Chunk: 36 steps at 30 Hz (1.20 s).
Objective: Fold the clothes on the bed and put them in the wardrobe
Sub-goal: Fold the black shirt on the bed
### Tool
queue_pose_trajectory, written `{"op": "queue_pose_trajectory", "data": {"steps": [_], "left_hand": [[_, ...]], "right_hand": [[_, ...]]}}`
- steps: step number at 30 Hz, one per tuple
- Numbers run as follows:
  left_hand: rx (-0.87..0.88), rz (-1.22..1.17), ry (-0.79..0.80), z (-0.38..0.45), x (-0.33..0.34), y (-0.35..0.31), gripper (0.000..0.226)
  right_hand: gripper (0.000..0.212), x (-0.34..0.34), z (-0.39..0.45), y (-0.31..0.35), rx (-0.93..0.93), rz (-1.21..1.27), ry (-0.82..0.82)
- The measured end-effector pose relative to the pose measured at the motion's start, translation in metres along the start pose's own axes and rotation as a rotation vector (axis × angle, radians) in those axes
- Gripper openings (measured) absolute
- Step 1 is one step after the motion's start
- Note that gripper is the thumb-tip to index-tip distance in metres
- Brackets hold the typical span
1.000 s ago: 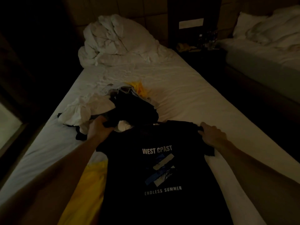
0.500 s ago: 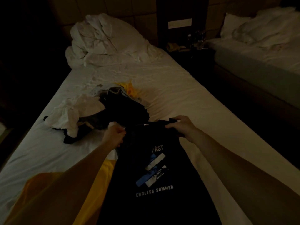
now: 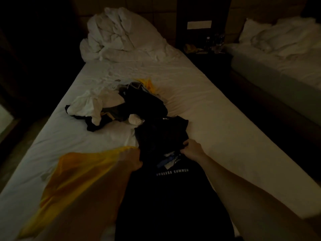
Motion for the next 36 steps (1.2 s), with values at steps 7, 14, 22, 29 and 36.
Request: {"op": "queue_pose_trajectory", "data": {"steps": [7,14,22,29,36], "left_hand": [[-0.15,-0.046,0.072,-0.094,0.013,-0.024,0.056],[-0.256,-0.045,0.089,-0.178,0.04,-0.02,0.053],[-0.2,-0.18,-0.017,-0.217,0.032,-0.017,0.031],[-0.261,-0.284,-0.148,-0.236,0.049,-0.031,0.05],[-0.111,-0.591,-0.035,-0.235,0.06,-0.076,0.051]], "right_hand": [[0.054,-0.001,-0.106,-0.085,0.107,-0.339,-0.023],[0.049,-0.006,-0.173,-0.137,0.097,-0.355,0.013],[0.046,-0.016,-0.216,-0.135,-0.161,-0.294,-0.106],[0.042,-0.018,-0.239,-0.102,-0.352,-0.277,-0.171],[0.037,0.033,-0.253,-0.091,-0.475,-0.271,0.091]]}}
Point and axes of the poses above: each hand's wrist, its own z-axis towards the middle knuckle, its own x-axis out of the palm, y = z × x, the point moved 7 cm from there along z, towards the middle knuckle, and after that the axes turned 9 degrees about -y, right-handed, at the moved point
